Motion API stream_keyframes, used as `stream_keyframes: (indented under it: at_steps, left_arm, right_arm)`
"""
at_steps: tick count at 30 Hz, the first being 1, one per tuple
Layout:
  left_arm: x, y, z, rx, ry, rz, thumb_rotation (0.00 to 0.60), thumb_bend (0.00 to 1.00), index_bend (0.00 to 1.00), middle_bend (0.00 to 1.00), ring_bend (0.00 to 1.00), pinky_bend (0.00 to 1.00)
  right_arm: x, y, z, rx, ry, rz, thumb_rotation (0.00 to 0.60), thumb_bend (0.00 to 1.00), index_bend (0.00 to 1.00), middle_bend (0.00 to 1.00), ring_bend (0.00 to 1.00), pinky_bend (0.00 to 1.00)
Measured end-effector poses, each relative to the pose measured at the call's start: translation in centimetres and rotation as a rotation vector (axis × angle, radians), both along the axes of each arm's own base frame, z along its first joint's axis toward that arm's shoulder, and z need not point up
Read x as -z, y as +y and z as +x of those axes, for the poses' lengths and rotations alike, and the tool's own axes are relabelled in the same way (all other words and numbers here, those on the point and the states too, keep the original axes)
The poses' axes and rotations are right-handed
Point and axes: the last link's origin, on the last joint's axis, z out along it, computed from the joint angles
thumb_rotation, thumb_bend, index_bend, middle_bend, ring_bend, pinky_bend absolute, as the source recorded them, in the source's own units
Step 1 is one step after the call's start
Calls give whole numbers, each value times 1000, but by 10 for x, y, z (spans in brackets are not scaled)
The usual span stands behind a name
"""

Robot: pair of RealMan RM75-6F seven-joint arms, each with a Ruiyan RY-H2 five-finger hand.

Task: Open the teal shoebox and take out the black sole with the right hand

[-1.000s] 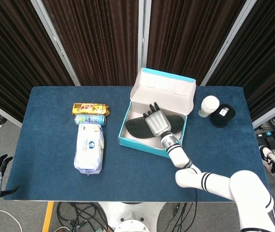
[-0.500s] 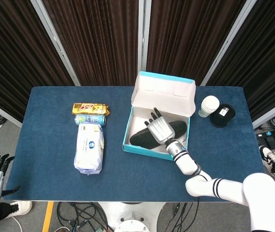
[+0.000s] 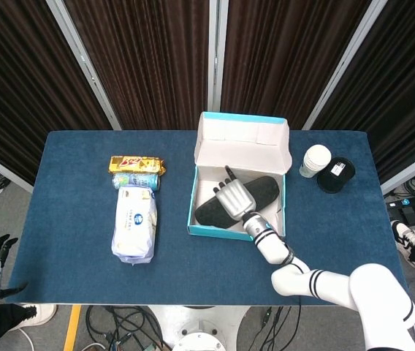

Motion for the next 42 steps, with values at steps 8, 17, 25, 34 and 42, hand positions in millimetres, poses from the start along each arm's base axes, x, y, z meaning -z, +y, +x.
stream_keyframes:
  at_steps: [8,17,25,34,42]
  left_arm:
    - [1,0,-1,0,-3,0,600,0,157,74,26,21]
    - [0,1,1,6,-2,3,600,0,157,74,27,21]
    - [-1,1,2,10,5,3,600,0,157,75,27,22]
    - [-3,2,6,20,14,5,600,0,157,74,27,22]
    - [-5,1,9,24,20,6,600,0,157,74,27,22]
  right_arm:
    - [-9,0,5,-67,-64,-34,600,438,814,636,580,0]
    - [-36,0,9,-170,-161,-101,600,453,823,645,586,0]
    - [-73,7,15,-232,-293,-144,600,453,822,645,583,0]
    - [-110,40,33,-296,-435,-94,600,451,820,645,576,0]
    - [-131,101,57,-241,-577,153,600,443,812,645,576,0]
